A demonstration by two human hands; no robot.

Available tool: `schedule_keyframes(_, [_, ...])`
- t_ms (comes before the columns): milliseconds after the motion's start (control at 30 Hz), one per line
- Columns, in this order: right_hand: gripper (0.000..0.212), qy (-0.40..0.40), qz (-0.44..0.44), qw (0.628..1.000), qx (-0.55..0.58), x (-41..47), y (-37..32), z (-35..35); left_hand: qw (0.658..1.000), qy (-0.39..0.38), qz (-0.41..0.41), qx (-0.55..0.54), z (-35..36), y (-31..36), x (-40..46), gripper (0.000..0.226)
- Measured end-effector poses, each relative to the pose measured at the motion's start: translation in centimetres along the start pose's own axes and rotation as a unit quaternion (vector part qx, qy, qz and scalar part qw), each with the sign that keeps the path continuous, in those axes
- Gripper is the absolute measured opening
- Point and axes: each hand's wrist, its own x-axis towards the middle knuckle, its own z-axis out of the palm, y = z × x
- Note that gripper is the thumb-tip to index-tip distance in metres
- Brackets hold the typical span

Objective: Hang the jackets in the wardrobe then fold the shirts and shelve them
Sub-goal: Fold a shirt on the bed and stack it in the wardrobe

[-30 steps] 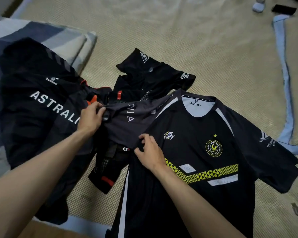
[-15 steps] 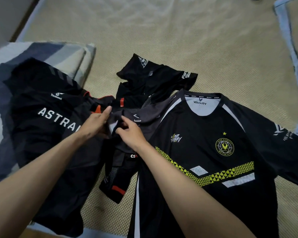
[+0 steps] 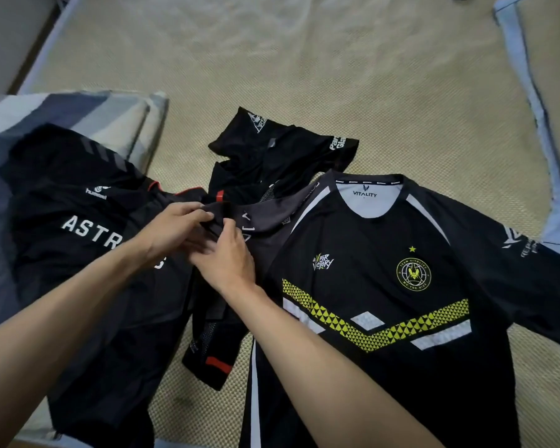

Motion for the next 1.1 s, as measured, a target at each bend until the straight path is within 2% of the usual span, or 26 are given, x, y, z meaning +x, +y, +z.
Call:
schedule_keyframes(167, [0.026, 0.131, 0.023, 0.984, 0.119, -2.0, 2.1, -7.0, 0.991, -0.102, 0.060, 0.062, 3.7, 5.2, -0.2, 0.033])
schedule_keyframes(267, [0.016, 0.160, 0.035, 0.952, 0.259, -4.4, 5.9, -14.5, 0.976, -0.133, 0.112, 0.130, 7.6, 7.7, 1.4, 0.036])
schedule_keyframes(300, [0.017, 0.158, 0.048, 0.940, 0.300, -5.7, 7.3, -17.3, 0.959, -0.147, 0.152, 0.188, 9.3, 8.2, 2.3, 0.041])
schedule_keyframes(333, [0.019, 0.153, 0.064, 0.925, 0.342, -7.3, 8.9, -20.1, 0.925, -0.171, 0.203, 0.271, 11.3, 8.5, 3.5, 0.052])
schedule_keyframes(400, [0.019, 0.149, 0.097, 0.888, 0.425, -10.4, 12.5, -25.5, 0.814, -0.219, 0.268, 0.467, 16.1, 8.5, 6.2, 0.076])
schedule_keyframes(433, [0.020, 0.162, 0.112, 0.867, 0.457, -11.5, 14.5, -27.7, 0.752, -0.232, 0.274, 0.553, 18.7, 8.3, 7.3, 0.081])
schedule_keyframes(500, [0.020, 0.215, 0.143, 0.842, 0.473, -12.9, 19.2, -31.0, 0.659, -0.228, 0.273, 0.663, 23.8, 7.3, 9.1, 0.078])
schedule_keyframes(533, [0.018, 0.246, 0.163, 0.843, 0.450, -13.1, 22.0, -31.9, 0.624, -0.219, 0.273, 0.699, 25.9, 6.8, 9.7, 0.073])
schedule_keyframes(600, [0.014, 0.301, 0.218, 0.859, 0.353, -12.9, 28.1, -32.5, 0.579, -0.174, 0.279, 0.746, 29.0, 6.1, 10.4, 0.063])
schedule_keyframes(700, [0.034, 0.327, 0.275, 0.879, 0.211, -12.1, 33.5, -31.4, 0.528, -0.108, 0.326, 0.777, 31.5, 5.9, 11.7, 0.057])
schedule_keyframes(733, [0.038, 0.348, 0.268, 0.878, 0.192, -11.7, 34.2, -31.1, 0.524, -0.098, 0.338, 0.775, 32.2, 6.0, 12.2, 0.059])
schedule_keyframes(800, [0.046, 0.386, 0.231, 0.874, 0.184, -10.9, 34.2, -30.7, 0.550, -0.090, 0.325, 0.764, 33.1, 6.5, 13.4, 0.060])
schedule_keyframes(867, [0.054, 0.406, 0.215, 0.869, 0.185, -10.4, 33.9, -30.7, 0.573, -0.087, 0.284, 0.764, 33.3, 7.5, 14.6, 0.051])
schedule_keyframes(967, [0.054, 0.420, 0.206, 0.872, 0.143, -9.9, 34.5, -30.8, 0.551, -0.093, 0.265, 0.786, 32.9, 9.6, 16.1, 0.029])
schedule_keyframes(1000, [0.054, 0.426, 0.203, 0.870, 0.138, -10.0, 34.8, -31.0, 0.560, -0.098, 0.260, 0.780, 32.8, 10.1, 16.4, 0.025])
schedule_keyframes(1033, [0.054, 0.431, 0.201, 0.869, 0.135, -10.0, 35.2, -31.3, 0.589, -0.112, 0.252, 0.760, 32.6, 10.5, 16.8, 0.023])
schedule_keyframes(1100, [0.053, 0.433, 0.205, 0.867, 0.138, -10.2, 35.3, -32.4, 0.695, -0.169, 0.212, 0.666, 32.2, 11.4, 17.7, 0.017])
